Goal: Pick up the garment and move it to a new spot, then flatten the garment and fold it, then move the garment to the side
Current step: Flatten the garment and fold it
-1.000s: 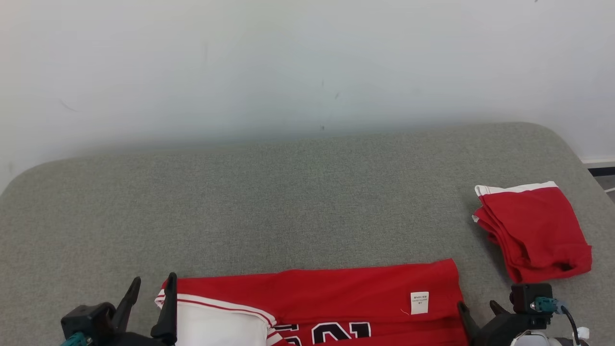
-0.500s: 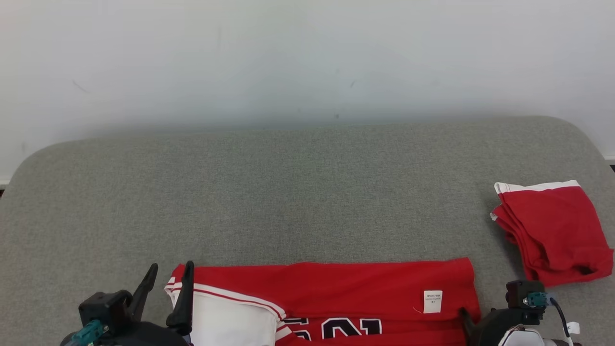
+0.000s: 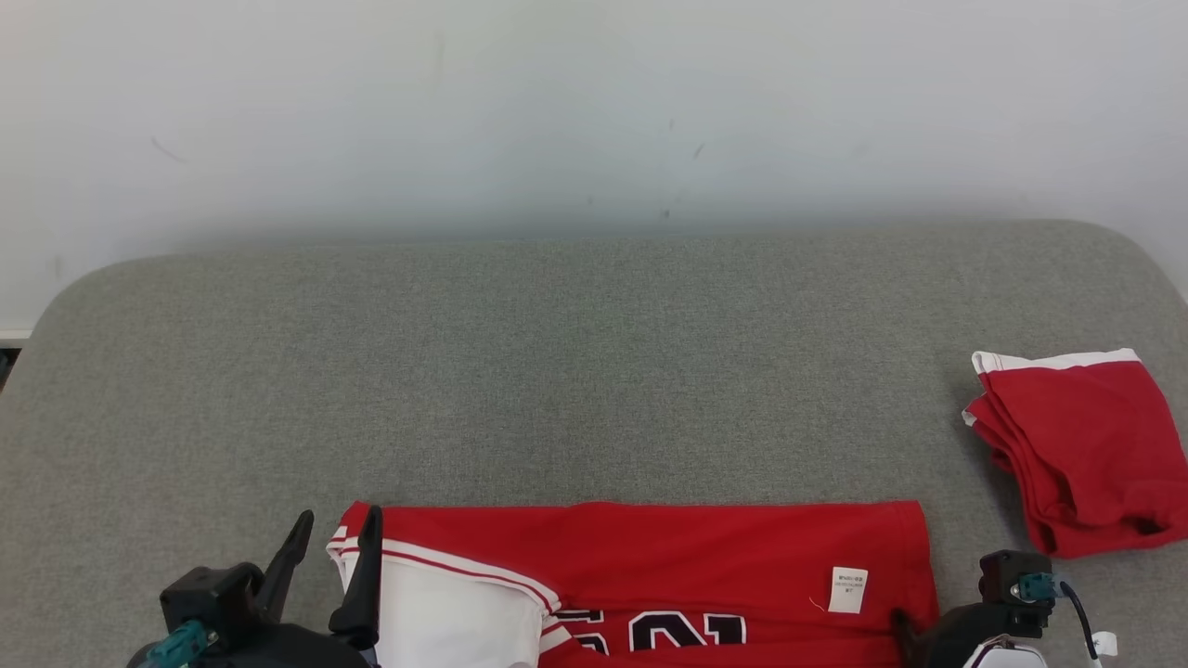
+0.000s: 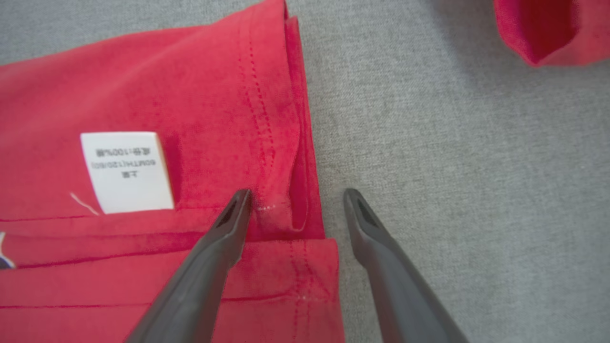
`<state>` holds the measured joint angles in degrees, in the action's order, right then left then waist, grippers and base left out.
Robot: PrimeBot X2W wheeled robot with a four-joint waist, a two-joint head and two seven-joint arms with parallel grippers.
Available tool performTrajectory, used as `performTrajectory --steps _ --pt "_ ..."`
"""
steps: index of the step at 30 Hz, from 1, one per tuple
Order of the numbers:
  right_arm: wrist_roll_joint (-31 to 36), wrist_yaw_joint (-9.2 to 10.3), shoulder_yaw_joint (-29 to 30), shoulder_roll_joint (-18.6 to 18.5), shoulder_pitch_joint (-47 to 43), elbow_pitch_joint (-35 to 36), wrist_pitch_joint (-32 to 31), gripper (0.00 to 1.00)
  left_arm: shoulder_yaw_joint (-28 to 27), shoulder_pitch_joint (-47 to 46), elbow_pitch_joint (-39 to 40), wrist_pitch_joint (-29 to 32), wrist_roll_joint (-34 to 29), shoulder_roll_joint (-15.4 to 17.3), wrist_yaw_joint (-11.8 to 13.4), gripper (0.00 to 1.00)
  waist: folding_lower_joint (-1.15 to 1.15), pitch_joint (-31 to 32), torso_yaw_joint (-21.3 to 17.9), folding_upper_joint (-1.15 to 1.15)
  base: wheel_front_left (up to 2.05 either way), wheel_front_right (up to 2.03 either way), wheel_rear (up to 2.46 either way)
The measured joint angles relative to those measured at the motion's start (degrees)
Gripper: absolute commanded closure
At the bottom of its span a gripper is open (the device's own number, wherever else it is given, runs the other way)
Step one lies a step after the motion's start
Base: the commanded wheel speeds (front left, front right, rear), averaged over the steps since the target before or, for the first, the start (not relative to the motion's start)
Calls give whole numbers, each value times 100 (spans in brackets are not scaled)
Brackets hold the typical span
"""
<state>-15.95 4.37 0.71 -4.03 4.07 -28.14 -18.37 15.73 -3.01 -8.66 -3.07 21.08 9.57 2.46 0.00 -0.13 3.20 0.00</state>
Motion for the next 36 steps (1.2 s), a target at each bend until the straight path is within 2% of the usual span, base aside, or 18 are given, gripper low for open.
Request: performTrajectory --steps 20,21,22,24,25,26,36 --pt "-70 94 183 13 -151 14 116 0 12 -1 -45 -8 1 -1 -3 0 0 29 -11 0 0 0 0" --pt "-78 101 190 15 -151 12 114 10 13 -1 -45 -8 1 -1 -3 0 0 28 -8 0 0 0 0" --pt "-78 103 196 19 -152 11 113 51 13 -1 -46 -8 1 -1 -3 0 0 26 -4 0 0 0 0" --pt "-98 118 204 31 -153 5 70 74 19 -1 -46 -8 1 -1 -4 0 0 22 6 0 0 0 0" --pt "-120 118 208 35 -154 3 67 90 22 -1 -46 -8 1 -1 -4 0 0 18 12 0 0 0 0" --pt "-120 118 207 42 -156 3 66 100 25 -1 -46 -8 1 -1 -5 0 0 15 18 0 0 0 0" --pt "-129 126 215 71 -156 0 -35 100 30 -1 -53 -9 2 -10 -5 0 0 -5 47 0 0 0 0"
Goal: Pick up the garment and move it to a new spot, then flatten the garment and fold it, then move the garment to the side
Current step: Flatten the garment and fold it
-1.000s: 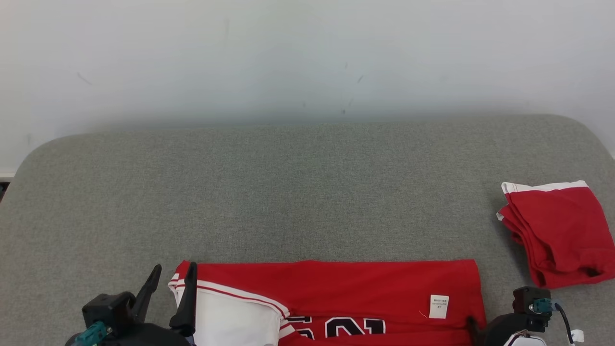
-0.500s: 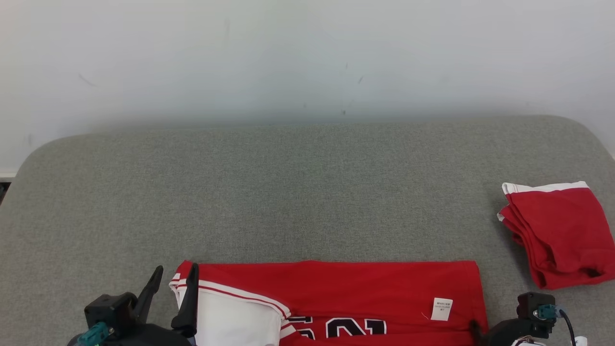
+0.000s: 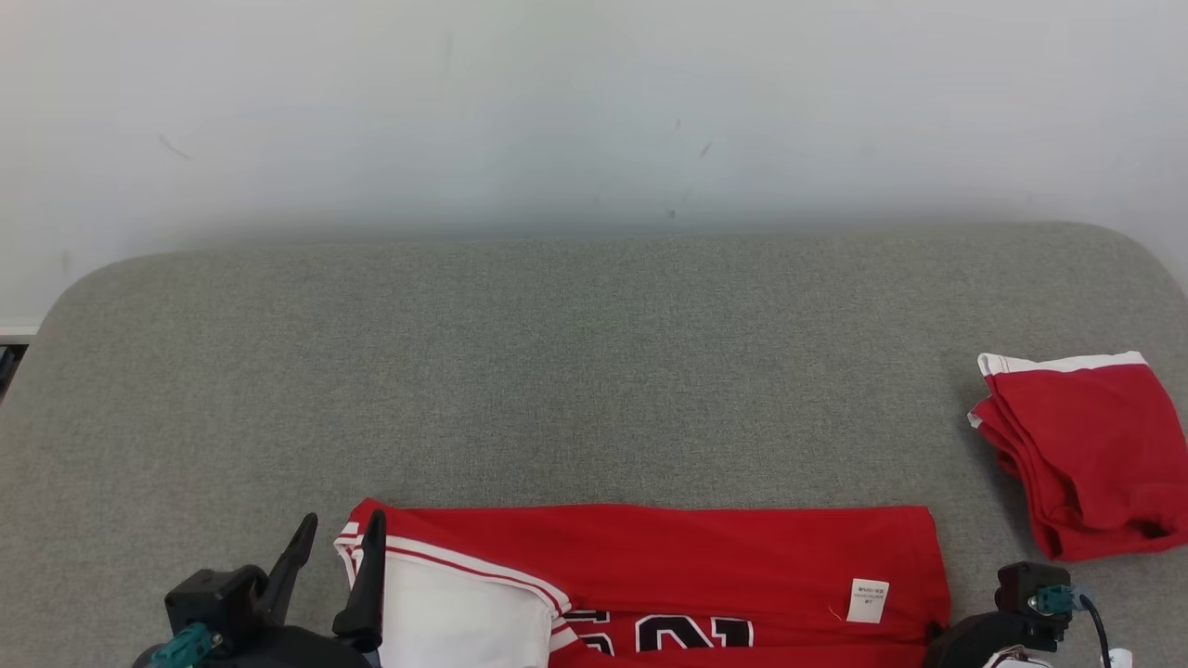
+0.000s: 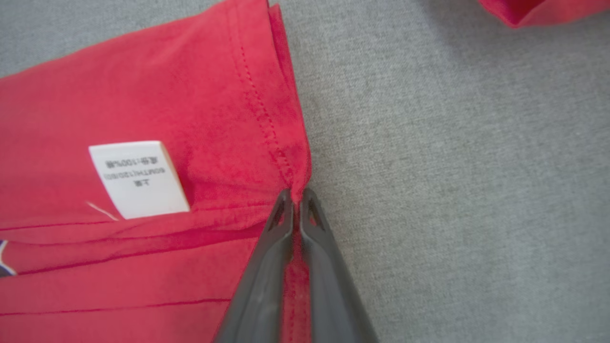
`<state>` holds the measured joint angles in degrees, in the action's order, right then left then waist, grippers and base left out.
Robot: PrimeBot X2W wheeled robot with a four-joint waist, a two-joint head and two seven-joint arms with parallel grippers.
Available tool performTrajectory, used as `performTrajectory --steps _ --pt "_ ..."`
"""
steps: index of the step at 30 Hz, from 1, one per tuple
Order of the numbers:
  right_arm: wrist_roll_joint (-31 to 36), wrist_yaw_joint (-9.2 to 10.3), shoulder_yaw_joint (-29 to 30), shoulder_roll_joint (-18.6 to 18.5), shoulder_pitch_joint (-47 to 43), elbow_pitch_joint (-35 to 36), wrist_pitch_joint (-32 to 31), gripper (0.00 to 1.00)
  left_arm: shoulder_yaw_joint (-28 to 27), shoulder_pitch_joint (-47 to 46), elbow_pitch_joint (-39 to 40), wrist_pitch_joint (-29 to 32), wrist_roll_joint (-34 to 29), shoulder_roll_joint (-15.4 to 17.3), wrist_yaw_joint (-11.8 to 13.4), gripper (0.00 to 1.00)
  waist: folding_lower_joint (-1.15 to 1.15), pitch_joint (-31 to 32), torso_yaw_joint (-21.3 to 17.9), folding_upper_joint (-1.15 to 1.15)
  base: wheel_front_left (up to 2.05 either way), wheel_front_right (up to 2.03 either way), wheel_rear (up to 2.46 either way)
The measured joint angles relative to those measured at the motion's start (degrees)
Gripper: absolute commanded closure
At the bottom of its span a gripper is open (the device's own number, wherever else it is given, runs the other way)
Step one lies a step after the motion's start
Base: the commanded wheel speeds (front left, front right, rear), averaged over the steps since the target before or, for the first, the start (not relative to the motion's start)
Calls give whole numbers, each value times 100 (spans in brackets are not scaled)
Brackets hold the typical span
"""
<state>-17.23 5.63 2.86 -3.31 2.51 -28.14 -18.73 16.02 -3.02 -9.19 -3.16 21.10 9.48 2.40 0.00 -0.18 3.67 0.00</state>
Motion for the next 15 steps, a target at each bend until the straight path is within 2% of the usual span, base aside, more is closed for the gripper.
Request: performTrajectory --steps 9,10,11,15 --pt "-91 44 149 36 13 193 0 100 -2 0 -30 -42 4 -7 0 0 0 -5 -12 0 0 0 0" --pt "-92 47 174 35 19 207 -1 95 -2 0 -33 -42 7 -8 0 0 0 -6 -14 0 0 0 0" --pt "-92 48 188 34 20 215 -2 0 -2 0 -37 -42 9 -12 0 0 0 -6 -16 0 0 0 0" --pt "-92 93 194 -30 7 202 -96 0 0 0 -56 -42 10 -25 -1 0 0 -8 -18 0 0 0 0"
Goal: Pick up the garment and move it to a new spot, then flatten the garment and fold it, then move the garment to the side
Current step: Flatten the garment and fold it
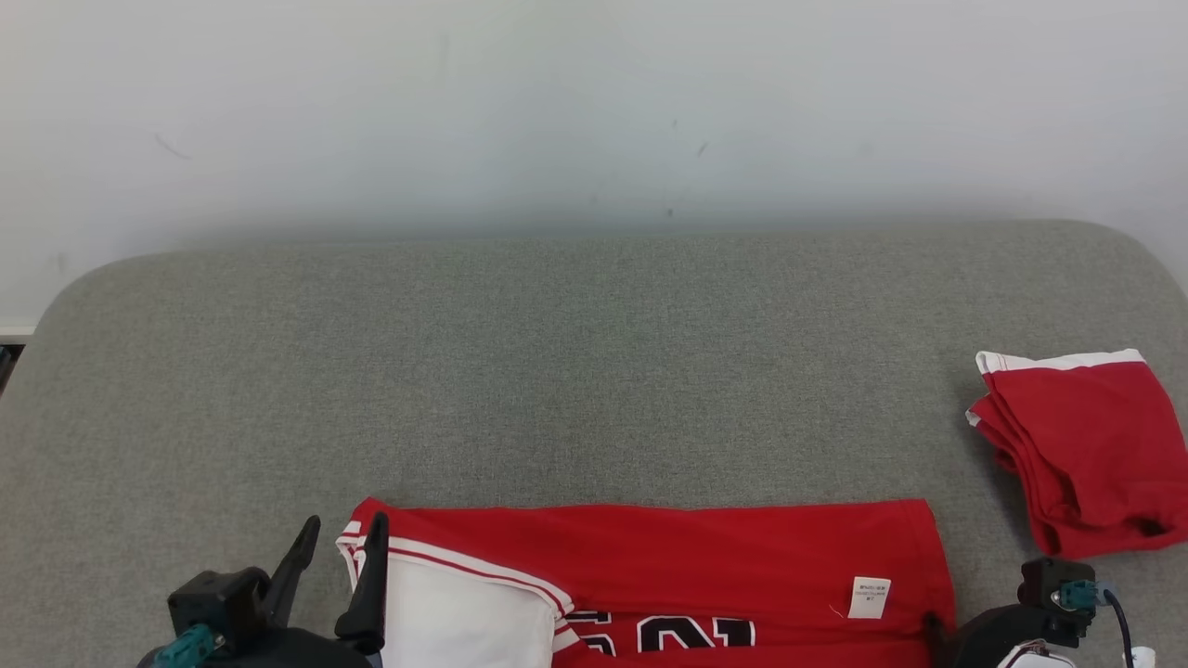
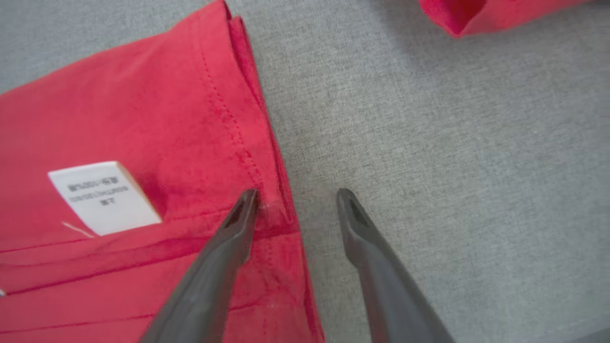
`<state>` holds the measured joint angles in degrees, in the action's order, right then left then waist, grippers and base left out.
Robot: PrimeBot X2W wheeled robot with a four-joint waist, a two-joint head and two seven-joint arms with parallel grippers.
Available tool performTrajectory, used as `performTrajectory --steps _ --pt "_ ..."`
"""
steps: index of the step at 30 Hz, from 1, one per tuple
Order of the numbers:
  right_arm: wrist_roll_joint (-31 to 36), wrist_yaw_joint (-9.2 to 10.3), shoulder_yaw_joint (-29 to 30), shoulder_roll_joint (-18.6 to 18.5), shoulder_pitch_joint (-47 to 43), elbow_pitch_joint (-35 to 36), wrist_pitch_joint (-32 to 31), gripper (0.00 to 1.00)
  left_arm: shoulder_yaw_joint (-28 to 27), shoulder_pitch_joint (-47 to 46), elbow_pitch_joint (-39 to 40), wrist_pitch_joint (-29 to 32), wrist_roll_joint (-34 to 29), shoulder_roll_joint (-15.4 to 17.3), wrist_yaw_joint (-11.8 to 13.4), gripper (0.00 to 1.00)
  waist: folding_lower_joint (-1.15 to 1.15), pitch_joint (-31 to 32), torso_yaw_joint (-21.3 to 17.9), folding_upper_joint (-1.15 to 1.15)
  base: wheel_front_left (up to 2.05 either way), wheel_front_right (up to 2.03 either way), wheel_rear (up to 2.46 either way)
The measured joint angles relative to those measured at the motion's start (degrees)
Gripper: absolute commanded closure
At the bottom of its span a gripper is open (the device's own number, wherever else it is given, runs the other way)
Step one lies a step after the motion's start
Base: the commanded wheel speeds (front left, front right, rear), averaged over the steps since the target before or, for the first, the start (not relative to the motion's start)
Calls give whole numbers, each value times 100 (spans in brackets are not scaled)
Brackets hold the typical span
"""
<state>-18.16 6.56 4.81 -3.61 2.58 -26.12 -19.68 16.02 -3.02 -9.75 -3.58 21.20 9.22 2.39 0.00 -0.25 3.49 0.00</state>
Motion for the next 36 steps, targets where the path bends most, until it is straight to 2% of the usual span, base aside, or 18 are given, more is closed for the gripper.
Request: performTrajectory --steps 14,16,17,19,24,36 --pt "1 7 -68 -5 -210 21 -160 1 4 -1 -5 -7 0 4 -42 0 0 -25 -7 0 0 0 0" --pt "1 7 -75 -2 -225 24 -204 20 5 -1 -5 -7 0 3 -42 0 0 -30 -9 0 0 0 0" --pt "1 7 -78 -2 -225 27 -212 51 7 -1 -7 -7 0 3 -41 0 0 -32 -10 0 0 0 0" --pt "1 7 -93 7 -225 33 -255 62 9 -4 -9 -7 0 3 -41 0 0 -37 -12 0 0 0 0" --pt "2 5 -119 56 -223 51 -310 99 18 -61 -24 -7 1 1 -41 0 0 -47 -14 0 0 0 0" --pt "7 7 31 100 -204 241 -341 100 21 -94 -94 -43 2 4 -42 0 0 55 -34 0 0 0 0"
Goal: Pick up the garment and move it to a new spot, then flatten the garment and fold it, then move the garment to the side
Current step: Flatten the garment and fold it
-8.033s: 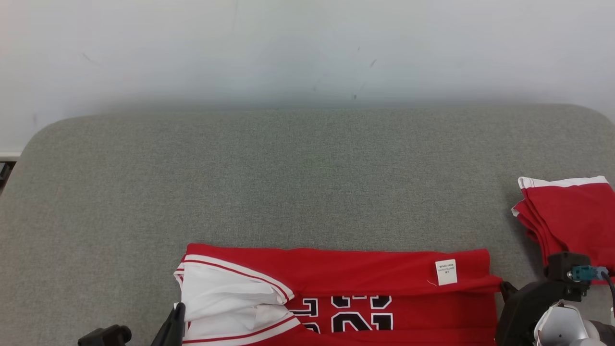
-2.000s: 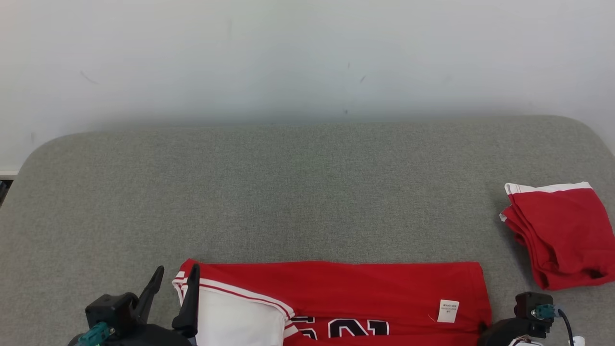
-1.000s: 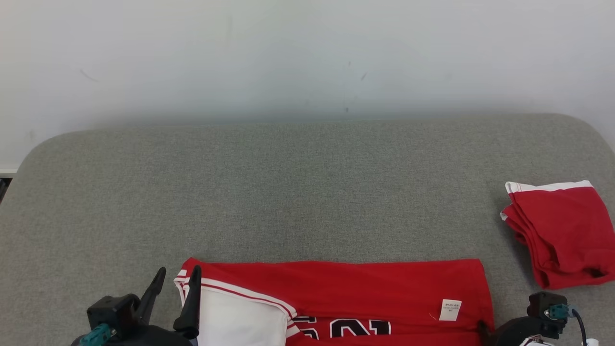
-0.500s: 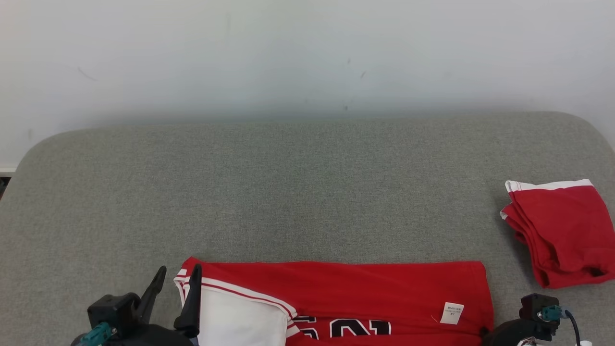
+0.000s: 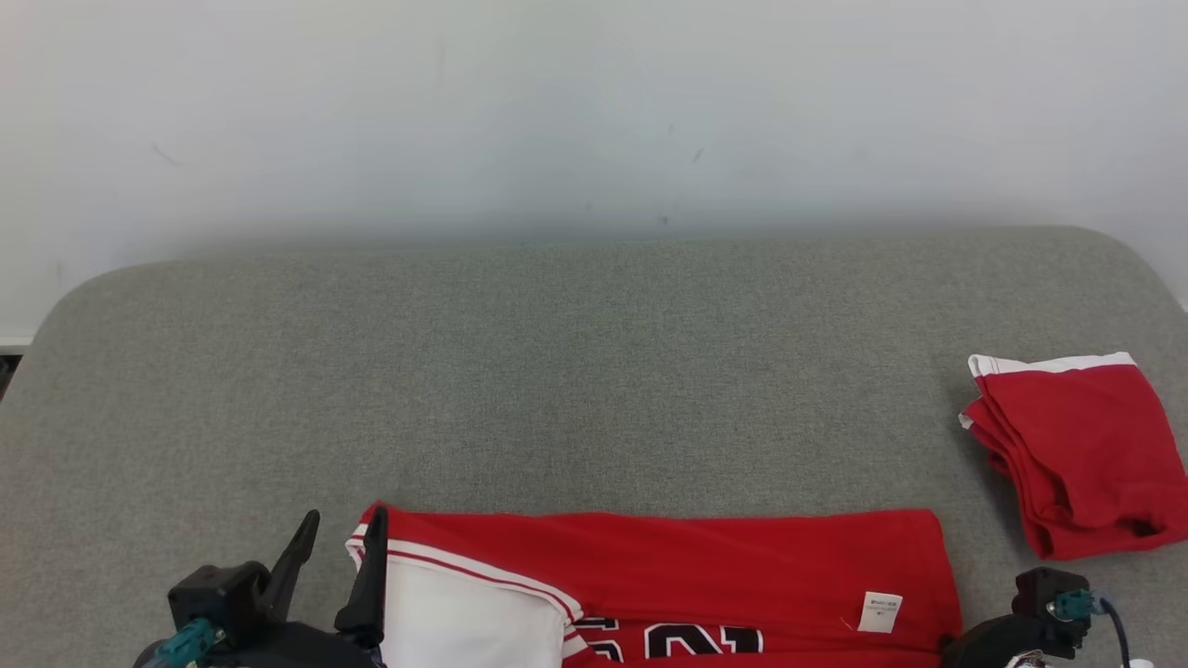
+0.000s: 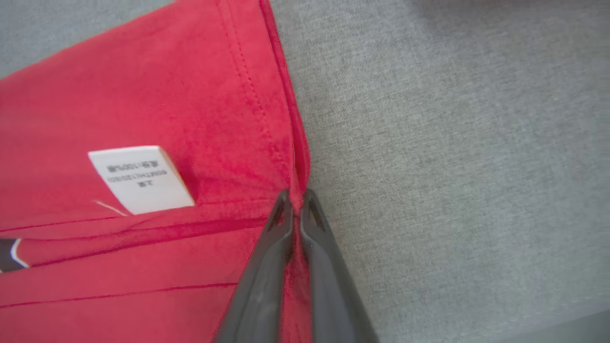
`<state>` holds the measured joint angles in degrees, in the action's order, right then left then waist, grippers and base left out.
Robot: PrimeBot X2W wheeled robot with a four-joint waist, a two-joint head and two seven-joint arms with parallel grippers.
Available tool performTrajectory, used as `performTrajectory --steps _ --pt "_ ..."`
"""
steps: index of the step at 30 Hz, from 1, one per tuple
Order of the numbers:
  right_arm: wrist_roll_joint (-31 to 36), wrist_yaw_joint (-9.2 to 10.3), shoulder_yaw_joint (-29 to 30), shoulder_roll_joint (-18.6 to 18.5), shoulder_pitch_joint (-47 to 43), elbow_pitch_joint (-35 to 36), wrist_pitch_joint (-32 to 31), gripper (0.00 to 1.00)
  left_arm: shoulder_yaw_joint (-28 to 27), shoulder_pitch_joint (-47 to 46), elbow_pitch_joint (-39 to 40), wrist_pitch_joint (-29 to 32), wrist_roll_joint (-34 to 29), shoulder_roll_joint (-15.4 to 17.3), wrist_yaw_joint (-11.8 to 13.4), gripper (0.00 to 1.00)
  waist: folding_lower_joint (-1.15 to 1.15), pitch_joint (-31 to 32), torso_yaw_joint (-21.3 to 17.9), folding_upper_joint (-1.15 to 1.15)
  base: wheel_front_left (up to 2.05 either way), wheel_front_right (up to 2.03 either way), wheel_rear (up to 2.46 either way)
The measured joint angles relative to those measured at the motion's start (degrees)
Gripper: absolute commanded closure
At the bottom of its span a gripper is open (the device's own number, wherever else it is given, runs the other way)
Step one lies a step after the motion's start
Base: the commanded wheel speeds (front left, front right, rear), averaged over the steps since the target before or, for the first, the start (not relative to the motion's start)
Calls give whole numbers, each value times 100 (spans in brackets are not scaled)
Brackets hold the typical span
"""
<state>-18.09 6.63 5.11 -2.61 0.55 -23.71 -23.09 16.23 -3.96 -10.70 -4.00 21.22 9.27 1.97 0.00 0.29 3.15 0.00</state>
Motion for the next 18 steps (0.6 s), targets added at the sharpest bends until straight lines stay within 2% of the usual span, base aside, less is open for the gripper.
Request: performTrajectory --steps 10,14,18 --pt "-2 44 483 -241 -25 593 97 100 15 18 4 -7 2 7 0 0 0 97 -31 0 0 0 0" --pt "-25 45 475 -198 -41 873 82 100 27 34 4 -8 8 7 1 0 0 137 -43 0 0 0 0" --pt "-108 32 183 -115 -40 1184 0 100 42 39 3 -8 16 10 1 0 0 175 -58 0 0 0 0"
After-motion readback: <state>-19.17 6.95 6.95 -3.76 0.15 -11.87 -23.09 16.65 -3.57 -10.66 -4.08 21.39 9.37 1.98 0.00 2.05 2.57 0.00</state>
